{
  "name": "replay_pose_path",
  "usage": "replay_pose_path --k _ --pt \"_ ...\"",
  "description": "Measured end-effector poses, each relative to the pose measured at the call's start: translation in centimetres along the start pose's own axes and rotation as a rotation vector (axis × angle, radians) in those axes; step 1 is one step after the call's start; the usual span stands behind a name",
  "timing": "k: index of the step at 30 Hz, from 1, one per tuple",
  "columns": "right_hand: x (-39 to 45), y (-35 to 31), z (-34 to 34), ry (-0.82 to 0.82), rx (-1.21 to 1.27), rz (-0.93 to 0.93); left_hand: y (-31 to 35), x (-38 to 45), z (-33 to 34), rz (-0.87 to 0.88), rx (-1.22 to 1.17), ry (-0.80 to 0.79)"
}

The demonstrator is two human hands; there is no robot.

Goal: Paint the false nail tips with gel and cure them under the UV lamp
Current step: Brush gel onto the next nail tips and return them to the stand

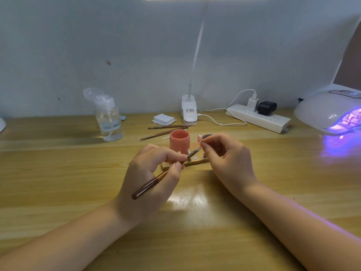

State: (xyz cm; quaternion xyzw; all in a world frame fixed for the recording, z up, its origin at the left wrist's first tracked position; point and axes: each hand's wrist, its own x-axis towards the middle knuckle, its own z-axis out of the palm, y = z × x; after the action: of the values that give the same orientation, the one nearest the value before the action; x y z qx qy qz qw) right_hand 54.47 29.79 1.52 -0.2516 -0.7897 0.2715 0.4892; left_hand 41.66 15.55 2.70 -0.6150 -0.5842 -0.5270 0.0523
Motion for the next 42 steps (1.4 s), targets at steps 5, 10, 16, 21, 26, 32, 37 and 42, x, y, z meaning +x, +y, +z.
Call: replay_pose_path --k 5,10,16,21,26,32,37,42 --pt "-0.04 -0.26 0.08 -0.009 0.006 -0.012 0.27 0.28 0.03 -0.020 0.035 0.020" --pt "-0.06 -0.15 0.04 0.003 -0.006 -0.008 0.07 0.12 -0.10 0.007 0.003 -0.002" --pt "-0.06 -0.15 0.07 -0.007 0.011 -0.012 0.27 0.41 -0.05 -0.013 0.032 0.014" --pt "-0.10 -0.20 0.04 -0.002 0.028 0.021 0.24 0.16 -0.28 -0.020 -0.018 0.001" --pt "-0.17 -0.40 0.11 -0.007 0.075 0.039 0.51 0.46 -0.18 -0.043 -0.004 0.036" --pt "-0.22 -0.36 0.11 -0.021 0.079 0.041 0.37 0.16 -0.21 -0.068 -0.065 -0.011" --pt "-0.21 -0.28 0.09 -0.030 0.063 0.029 0.55 0.46 -0.21 -0.080 -0.086 0.023" --pt "-0.20 -0.29 0.08 -0.029 0.064 0.027 0.50 0.34 -0.18 -0.092 -0.102 0.001"
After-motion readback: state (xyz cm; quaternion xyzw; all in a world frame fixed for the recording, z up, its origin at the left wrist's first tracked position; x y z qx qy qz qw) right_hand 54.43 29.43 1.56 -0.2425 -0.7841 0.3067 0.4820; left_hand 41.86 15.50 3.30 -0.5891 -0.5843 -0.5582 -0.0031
